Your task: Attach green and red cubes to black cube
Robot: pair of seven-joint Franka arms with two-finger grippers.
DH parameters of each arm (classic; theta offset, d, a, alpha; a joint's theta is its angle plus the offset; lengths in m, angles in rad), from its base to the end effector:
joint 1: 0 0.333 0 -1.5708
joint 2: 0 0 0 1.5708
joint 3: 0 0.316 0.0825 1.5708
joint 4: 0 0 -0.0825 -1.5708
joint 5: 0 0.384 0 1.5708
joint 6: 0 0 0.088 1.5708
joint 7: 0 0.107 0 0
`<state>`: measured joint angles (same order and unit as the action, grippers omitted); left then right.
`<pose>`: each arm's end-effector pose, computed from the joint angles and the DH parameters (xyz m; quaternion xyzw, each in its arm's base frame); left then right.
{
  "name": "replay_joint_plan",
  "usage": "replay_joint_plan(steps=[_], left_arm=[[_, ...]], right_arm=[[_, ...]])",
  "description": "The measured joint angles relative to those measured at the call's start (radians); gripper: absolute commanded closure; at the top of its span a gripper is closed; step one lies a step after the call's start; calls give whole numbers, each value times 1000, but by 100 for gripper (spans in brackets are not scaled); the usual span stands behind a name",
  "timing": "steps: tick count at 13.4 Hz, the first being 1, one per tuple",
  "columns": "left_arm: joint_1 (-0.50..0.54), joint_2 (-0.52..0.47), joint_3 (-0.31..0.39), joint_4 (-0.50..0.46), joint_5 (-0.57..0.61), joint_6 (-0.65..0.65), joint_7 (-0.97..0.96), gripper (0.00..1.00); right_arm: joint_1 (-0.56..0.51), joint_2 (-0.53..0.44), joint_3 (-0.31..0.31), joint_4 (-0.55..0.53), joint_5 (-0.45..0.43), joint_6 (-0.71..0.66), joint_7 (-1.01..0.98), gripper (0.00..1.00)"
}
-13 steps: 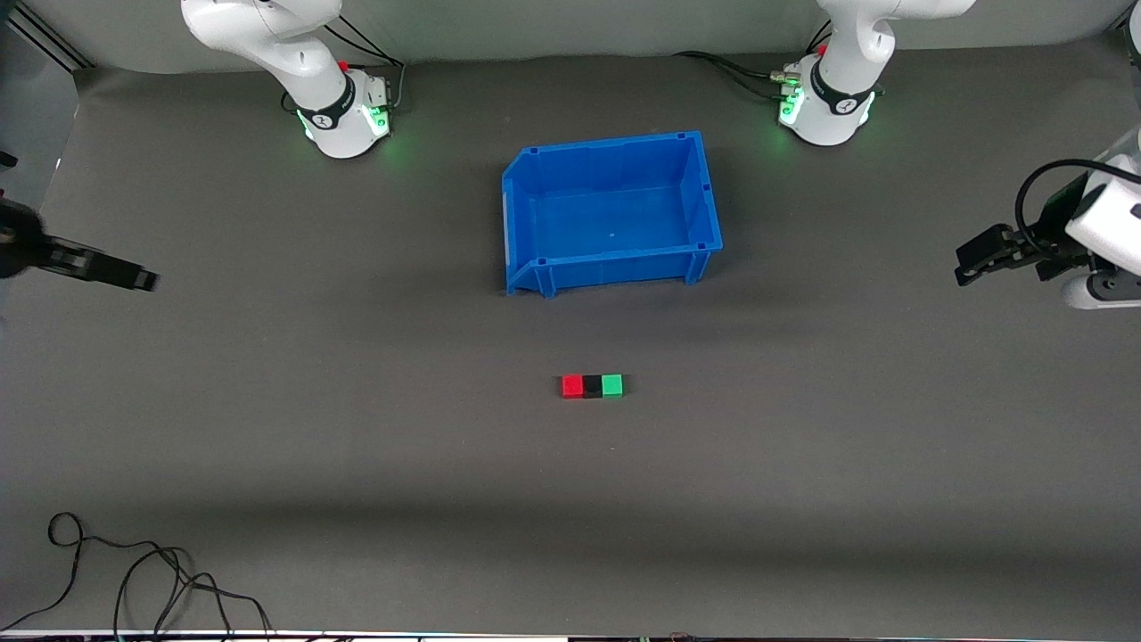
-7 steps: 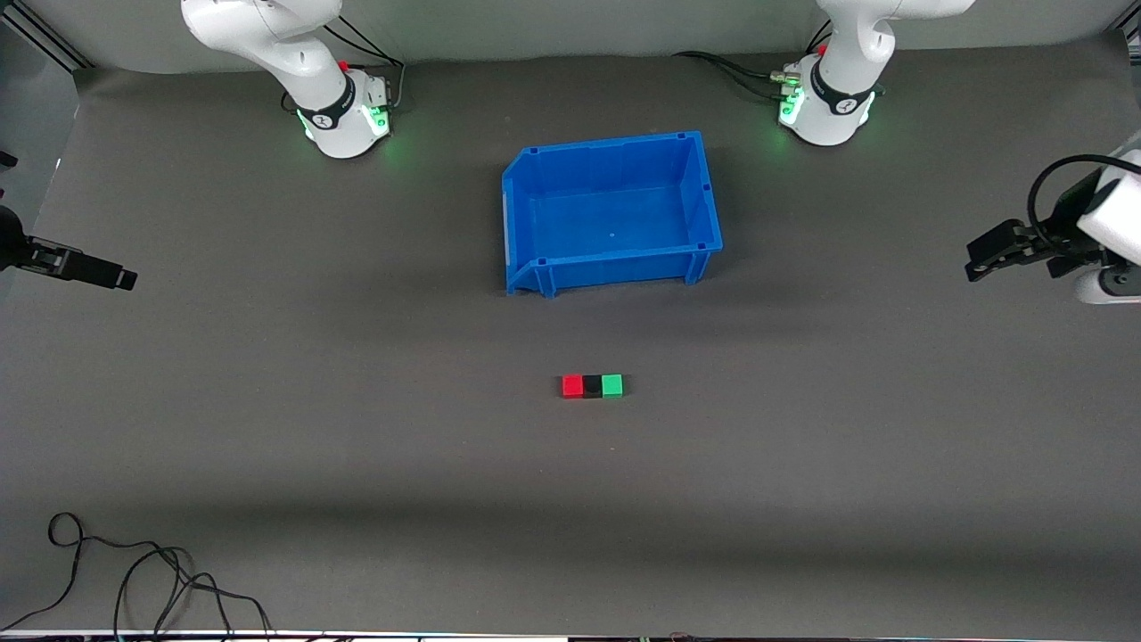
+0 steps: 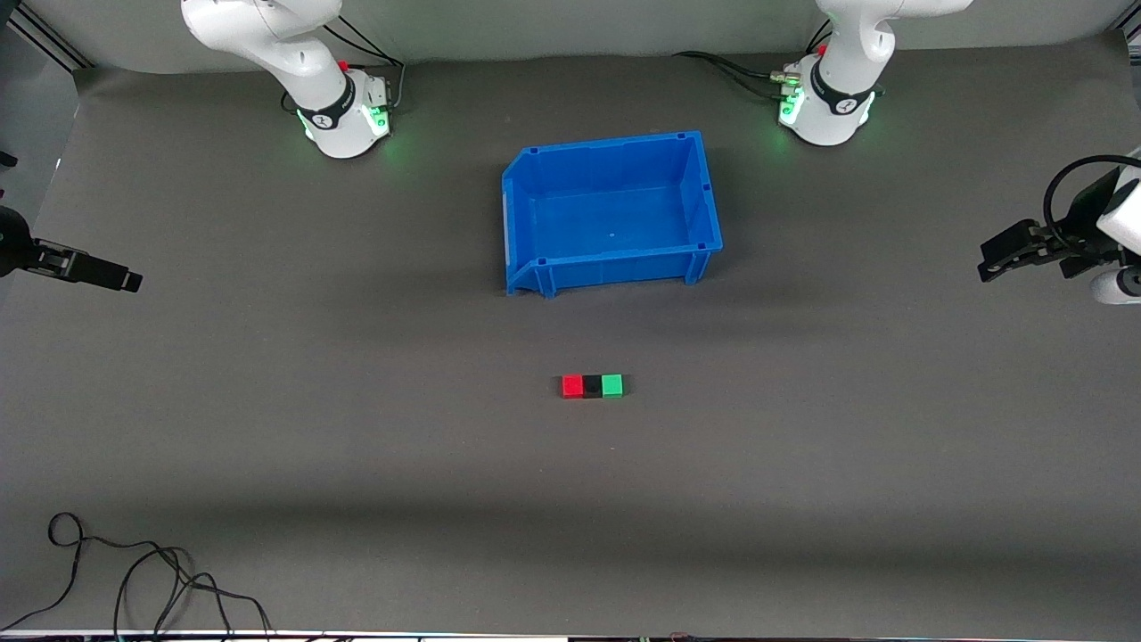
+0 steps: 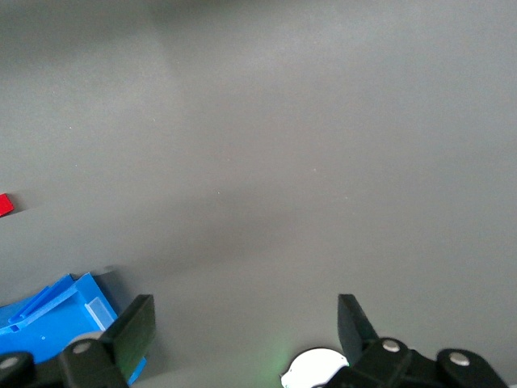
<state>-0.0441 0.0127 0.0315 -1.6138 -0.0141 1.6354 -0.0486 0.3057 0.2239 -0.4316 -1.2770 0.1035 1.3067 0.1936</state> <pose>0.5634 -0.0086 0.6027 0.9998 0.0184 0.0042 0.0070 0.5886 -0.0287 0.6199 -0.9850 0.1488 0.0873 0.0012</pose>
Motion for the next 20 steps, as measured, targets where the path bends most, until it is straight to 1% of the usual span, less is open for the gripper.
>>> replay_joint_plan(steps=[3,4,7,8,11,13,16,18,20], left_arm=[[0,-1,-5,0,0,0,3,0],[0,-1,-6,0,0,-1,4,0],[0,-2,-9,0,1,-10,8,0],[0,-2,-10,0,4,-18,9,0],[-3,-2,-16,0,22,-34,11,0],[-3,-2,-19,0,26,-45,11,0],[-3,-2,-19,0,29,-52,12,0],[-3,-2,-19,0,30,-52,12,0],[-3,-2,-19,0,30,-52,12,0]], right_arm=[[-3,0,3,-9,0,8,0,0],[-20,0,18,-10,0,9,0,0],[-164,-14,163,-19,-1,20,-1,0],[-197,-30,193,-41,-1,46,-2,0],[-248,-125,250,-184,-21,147,-11,0],[-253,-163,276,-231,-45,176,-45,0],[-262,-180,296,-250,-51,201,-85,0],[-289,-184,341,-256,-57,203,-87,0],[-296,-185,384,-257,-97,203,-87,0]])
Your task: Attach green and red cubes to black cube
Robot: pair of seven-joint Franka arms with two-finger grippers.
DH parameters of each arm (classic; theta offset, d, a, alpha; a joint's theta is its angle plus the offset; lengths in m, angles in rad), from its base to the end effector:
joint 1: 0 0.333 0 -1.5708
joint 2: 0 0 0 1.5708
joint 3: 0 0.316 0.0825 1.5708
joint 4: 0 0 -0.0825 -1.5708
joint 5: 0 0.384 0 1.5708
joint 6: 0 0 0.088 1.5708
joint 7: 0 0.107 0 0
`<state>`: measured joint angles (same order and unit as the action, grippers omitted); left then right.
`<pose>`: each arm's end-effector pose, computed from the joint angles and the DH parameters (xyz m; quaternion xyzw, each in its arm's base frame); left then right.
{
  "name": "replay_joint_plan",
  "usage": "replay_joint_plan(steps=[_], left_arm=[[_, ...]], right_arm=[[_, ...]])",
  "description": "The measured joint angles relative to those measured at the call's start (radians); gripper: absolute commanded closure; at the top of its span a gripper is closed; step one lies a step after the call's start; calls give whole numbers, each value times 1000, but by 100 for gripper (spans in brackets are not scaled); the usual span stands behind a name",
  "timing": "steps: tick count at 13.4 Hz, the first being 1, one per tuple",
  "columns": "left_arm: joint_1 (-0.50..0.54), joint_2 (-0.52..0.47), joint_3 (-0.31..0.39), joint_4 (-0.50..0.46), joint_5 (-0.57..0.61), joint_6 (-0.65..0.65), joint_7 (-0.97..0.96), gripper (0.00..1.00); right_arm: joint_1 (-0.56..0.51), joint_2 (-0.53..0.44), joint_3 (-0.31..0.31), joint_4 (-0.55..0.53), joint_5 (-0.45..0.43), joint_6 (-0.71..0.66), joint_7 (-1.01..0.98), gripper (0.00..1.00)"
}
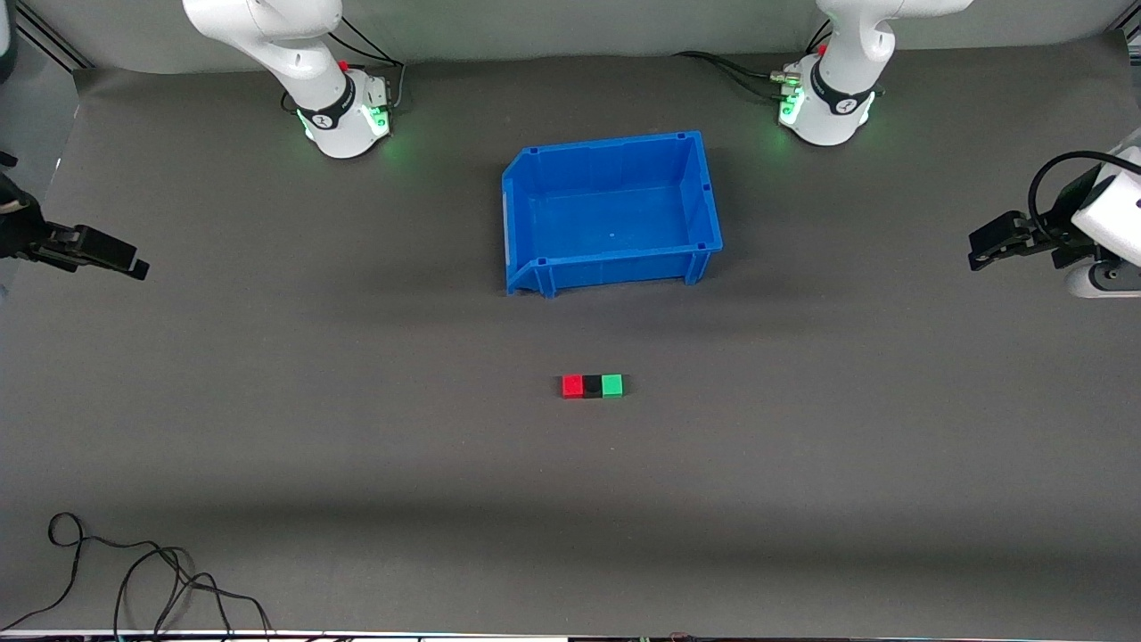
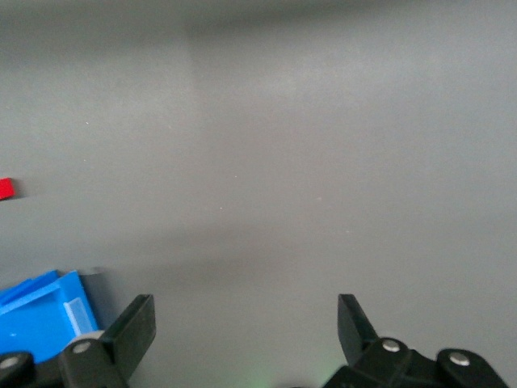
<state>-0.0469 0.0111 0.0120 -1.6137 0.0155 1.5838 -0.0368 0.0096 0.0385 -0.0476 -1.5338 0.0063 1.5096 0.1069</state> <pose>0.5572 -0.0178 0.5992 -0.9998 -0.0007 0.0202 0.0085 0.5595 -0.0200 0.6152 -0.9969 0.0723 0.0314 0.0012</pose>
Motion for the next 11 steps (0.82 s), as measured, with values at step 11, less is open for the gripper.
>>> replay_joint_plan(steps=[11], left_arm=[[0,0,0,0,0,0,0,0]], right_arm=[[-18,-16,44,-41,-34,44,19,0]])
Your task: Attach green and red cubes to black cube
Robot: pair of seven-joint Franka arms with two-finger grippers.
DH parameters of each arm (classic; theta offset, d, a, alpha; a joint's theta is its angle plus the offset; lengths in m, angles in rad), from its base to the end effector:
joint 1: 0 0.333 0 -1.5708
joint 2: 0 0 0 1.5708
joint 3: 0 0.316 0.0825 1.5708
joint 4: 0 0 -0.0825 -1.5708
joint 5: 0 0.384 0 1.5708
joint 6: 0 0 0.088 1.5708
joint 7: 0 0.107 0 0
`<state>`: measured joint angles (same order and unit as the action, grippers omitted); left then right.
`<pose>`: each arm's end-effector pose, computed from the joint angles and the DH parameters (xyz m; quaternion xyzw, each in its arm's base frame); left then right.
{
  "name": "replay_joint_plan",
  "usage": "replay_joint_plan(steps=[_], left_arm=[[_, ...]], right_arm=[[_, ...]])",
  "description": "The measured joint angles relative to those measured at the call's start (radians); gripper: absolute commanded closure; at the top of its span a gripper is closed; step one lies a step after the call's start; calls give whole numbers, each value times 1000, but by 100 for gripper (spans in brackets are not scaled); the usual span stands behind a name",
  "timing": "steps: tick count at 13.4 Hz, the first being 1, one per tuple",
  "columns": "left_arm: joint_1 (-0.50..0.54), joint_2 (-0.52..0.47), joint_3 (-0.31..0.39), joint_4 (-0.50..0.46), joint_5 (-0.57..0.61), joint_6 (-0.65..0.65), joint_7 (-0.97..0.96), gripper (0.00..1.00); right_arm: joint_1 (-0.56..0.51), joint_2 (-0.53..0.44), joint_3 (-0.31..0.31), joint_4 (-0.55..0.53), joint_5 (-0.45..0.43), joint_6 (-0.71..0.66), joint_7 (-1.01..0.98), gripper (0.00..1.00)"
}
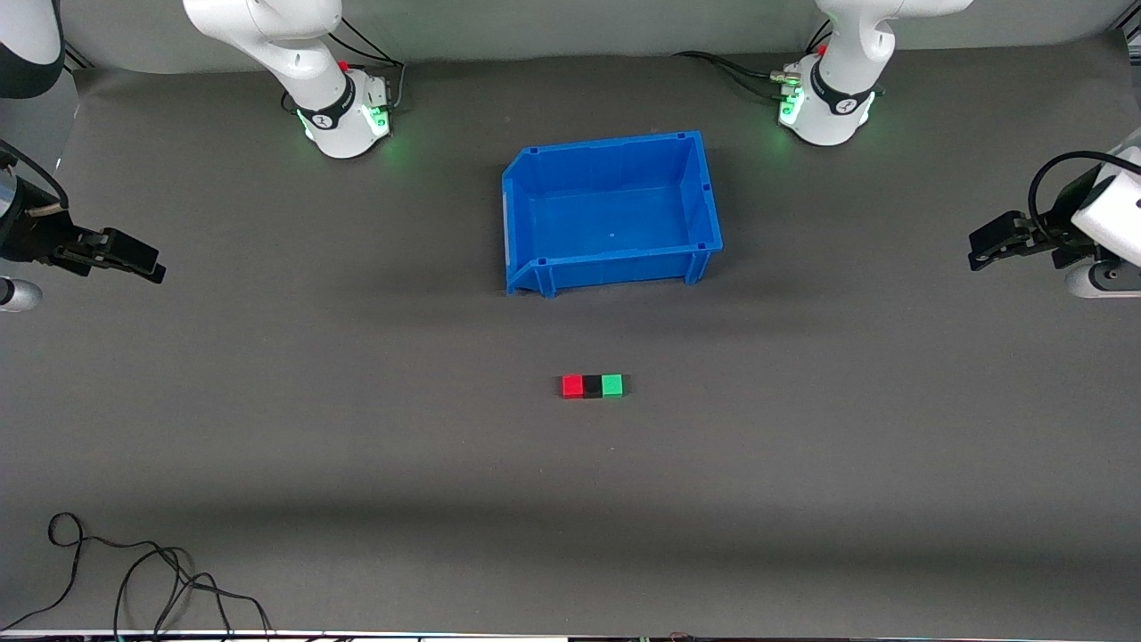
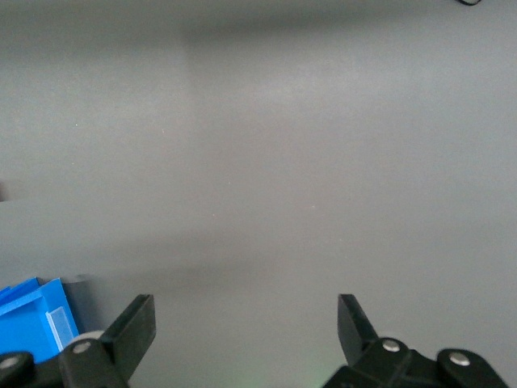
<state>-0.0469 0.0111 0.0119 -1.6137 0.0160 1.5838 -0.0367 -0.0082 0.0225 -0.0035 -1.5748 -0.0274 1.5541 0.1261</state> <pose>0.5572 -0.0178 0.5992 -0.9998 -0.0006 0.0202 0.0088 0.5589 -0.0095 0.6087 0.9973 -0.0688 -0.0208 0.0149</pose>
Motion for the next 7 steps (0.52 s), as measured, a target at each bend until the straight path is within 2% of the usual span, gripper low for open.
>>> replay_joint_plan(steps=[7], left_arm=[[0,0,0,0,0,0,0,0]], right_arm=[[-1,2,-1,-14,0,17,0,0]])
